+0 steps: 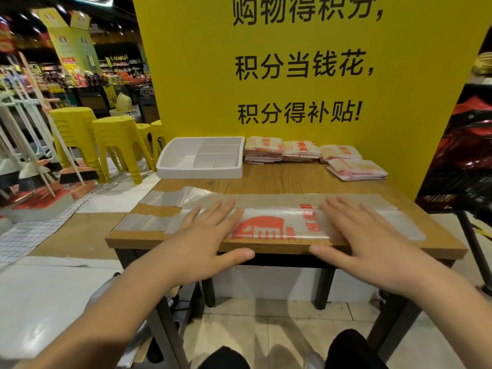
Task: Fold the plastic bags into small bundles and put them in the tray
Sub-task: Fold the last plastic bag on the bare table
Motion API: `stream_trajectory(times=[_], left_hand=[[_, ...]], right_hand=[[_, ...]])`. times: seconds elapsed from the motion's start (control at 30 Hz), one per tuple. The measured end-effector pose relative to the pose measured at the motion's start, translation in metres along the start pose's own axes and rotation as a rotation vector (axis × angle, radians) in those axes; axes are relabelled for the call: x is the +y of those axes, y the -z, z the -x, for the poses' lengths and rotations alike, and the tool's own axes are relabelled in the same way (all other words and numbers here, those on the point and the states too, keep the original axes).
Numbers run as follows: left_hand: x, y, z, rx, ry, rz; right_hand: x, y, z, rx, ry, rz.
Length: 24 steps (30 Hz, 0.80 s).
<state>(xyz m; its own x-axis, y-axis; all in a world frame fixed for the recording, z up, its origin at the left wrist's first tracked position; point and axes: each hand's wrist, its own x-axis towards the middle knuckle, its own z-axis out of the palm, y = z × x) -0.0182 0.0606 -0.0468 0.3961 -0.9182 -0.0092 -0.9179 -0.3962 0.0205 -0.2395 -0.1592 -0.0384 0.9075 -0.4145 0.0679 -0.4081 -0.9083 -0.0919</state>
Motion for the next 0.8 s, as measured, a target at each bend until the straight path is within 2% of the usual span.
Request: stream_trajectory(times=[0.07,0.2,0.33,0.43,0.7,0.8], left_hand=[[0.002,-0.006,-0.002,0.029,-0.023,-0.033],[-0.001,-0.01,0.005,0.144,-0.052,0.013],[0.0,0.004,0.009,0.214,-0.096,0.045],[-0.001,0.023,0.003,0.13,-0.063,0.098],[-0.015,0.084,-0.041,-0.258,-0.056,0.121],[-0.025,0.091,-0.066,-0.278,-0.038,0.186]], right_hand=[[-0.005,-0.008,-0.006,0.005,0.047,0.037],[0.001,-0.018,-0.001,0.125,0.076,0.093],[0.005,-0.009,-0.001,0.128,0.123,0.082],[0.008,0.009,-0.009,0.073,0.143,0.027],[0.025,0.049,-0.058,-0.152,0.118,-0.137],[0.028,0.057,-0.077,-0.175,0.103,-0.191]])
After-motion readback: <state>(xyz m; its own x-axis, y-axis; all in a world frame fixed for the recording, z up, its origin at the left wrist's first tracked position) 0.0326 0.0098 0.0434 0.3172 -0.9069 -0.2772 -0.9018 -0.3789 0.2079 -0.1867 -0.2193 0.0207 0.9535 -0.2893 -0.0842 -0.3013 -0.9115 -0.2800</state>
